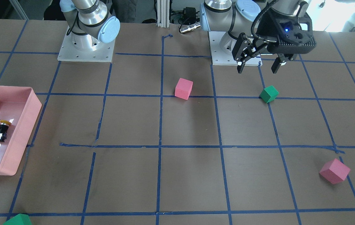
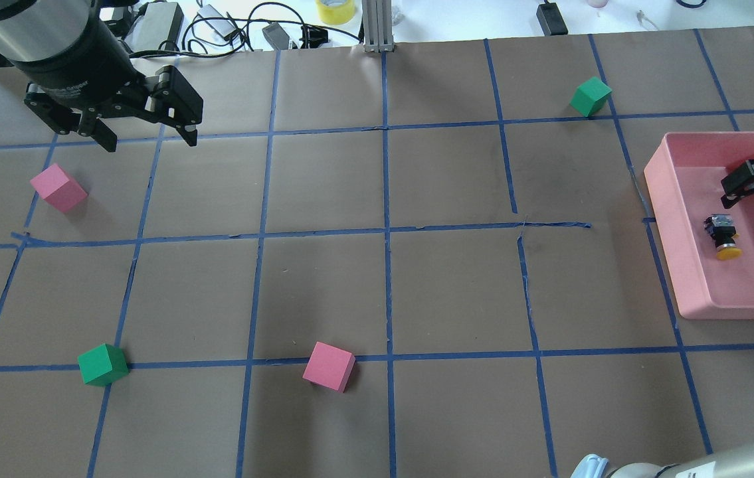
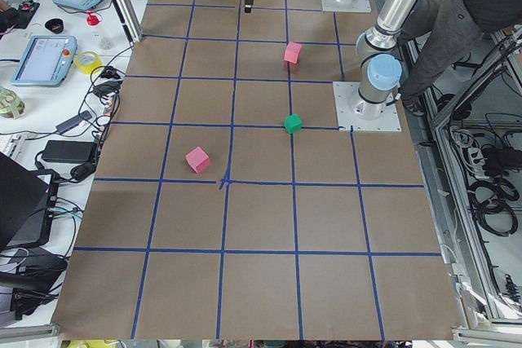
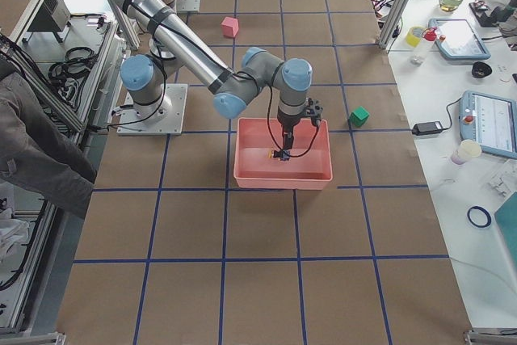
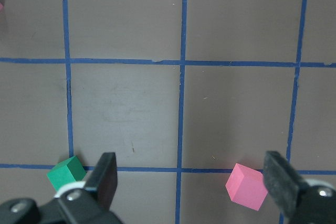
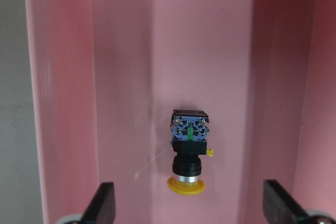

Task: Align button upright
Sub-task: 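Lower the right gripper into the tray and grasp the black switch body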

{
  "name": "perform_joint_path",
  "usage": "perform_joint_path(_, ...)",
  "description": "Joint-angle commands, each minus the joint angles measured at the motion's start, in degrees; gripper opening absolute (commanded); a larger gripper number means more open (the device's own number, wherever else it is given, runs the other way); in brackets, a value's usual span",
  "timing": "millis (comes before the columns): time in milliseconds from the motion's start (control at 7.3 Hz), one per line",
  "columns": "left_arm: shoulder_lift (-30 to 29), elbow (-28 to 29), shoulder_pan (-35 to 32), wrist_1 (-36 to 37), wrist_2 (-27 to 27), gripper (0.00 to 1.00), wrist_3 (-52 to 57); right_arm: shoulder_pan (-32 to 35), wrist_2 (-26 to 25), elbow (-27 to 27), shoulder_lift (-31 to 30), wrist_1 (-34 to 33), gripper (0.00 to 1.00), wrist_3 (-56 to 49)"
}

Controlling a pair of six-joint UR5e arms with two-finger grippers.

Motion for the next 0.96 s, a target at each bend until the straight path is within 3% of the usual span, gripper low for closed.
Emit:
perform_joint_path(0,0.0,0.0,-0.1,0.0,0.1,1.0,0.0,-0.4,-0.1,0.3,0.9,-2.2,0.99,-0.2)
perform_joint_path(821,-0.2,0.0,-0.1,0.0,0.4,1.0,-0.1,-0.4,1.4,1.3,7.7,-11.4,0.98,-0.3)
